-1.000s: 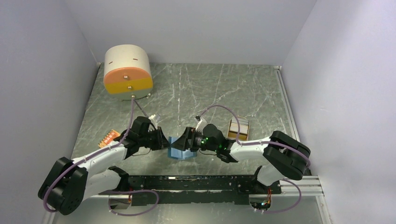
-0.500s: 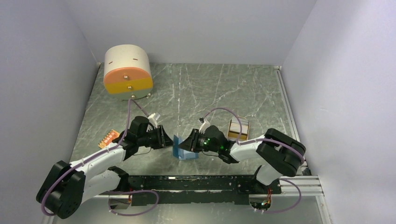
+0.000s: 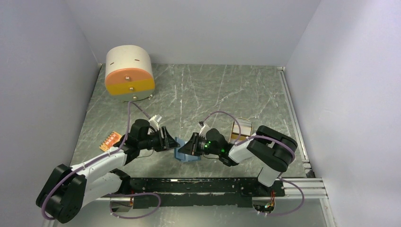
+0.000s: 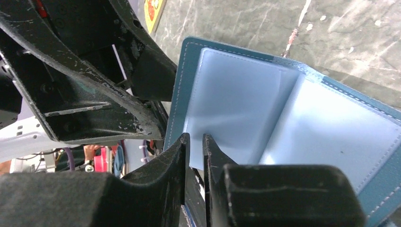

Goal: Put the credit cards into the card holder
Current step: Open the card holder at the center of the board.

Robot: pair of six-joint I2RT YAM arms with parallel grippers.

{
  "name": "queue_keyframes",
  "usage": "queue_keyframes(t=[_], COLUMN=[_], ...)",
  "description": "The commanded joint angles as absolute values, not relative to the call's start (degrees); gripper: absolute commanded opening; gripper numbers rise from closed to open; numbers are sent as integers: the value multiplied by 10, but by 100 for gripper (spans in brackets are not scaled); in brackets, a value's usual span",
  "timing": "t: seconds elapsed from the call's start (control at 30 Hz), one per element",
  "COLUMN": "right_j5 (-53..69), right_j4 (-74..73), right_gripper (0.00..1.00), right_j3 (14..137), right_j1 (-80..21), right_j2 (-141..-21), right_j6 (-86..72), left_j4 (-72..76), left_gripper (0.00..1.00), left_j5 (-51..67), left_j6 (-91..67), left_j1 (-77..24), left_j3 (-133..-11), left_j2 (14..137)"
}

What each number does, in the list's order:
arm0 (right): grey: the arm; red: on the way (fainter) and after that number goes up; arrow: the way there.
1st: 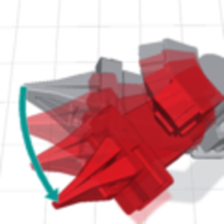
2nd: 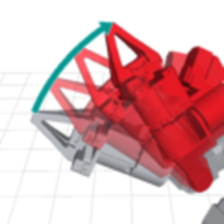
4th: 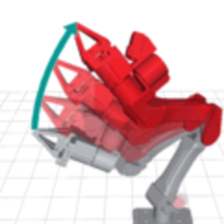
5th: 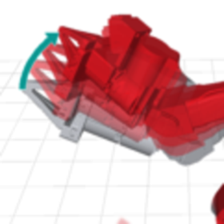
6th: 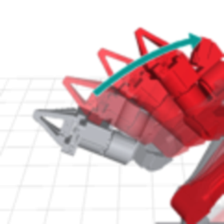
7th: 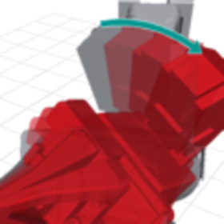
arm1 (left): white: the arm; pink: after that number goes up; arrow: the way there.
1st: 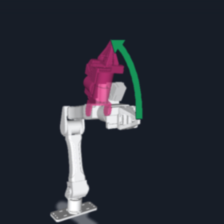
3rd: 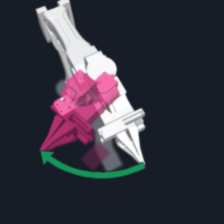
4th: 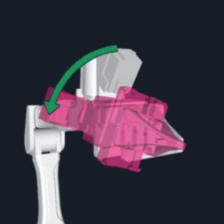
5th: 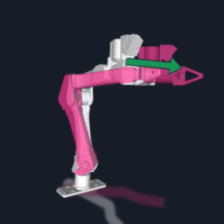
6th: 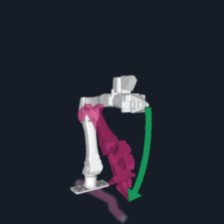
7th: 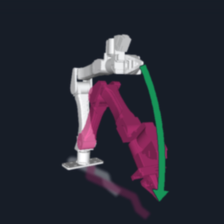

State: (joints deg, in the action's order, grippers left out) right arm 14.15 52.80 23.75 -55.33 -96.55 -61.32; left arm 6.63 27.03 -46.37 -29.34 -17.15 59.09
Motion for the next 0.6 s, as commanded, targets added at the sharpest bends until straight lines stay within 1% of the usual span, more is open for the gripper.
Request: queue_keyframes(t=[0.0,0.1,0.2,0.27,0.3,0.37,0.47,0.57], right_j5=[153,152,125,114,109,93,70,75], right_j4=[560,526,436,396,376,325,277,275], right_gripper=[20,19,17,12,11,11,12,12], right_j3=[238,248,260,258,259,265,270,279], right_j1=[-550,-551,-551,-550,-549,-549,-549,-549], right_j2=[-974,-963,-934,-913,-904,-886,-879,-893], right_j6=[-612,-600,-578,-567,-562,-547,-536,-533], left_j4=[88,69,51,42,40,29,1,-23], left_gripper=[55,52,47,40,36,33,34,39], left_j5=[274,261,245,237,234,225,204,183], left_j6=[-451,-430,-415,-406,-403,-400,-391,-384], left_j1=[-292,-292,-292,-292,-291,-292,-292,-291], left_j3=[-175,-190,-208,-215,-218,-223,-230,-236], left_j2=[599,621,639,649,652,654,656,657])
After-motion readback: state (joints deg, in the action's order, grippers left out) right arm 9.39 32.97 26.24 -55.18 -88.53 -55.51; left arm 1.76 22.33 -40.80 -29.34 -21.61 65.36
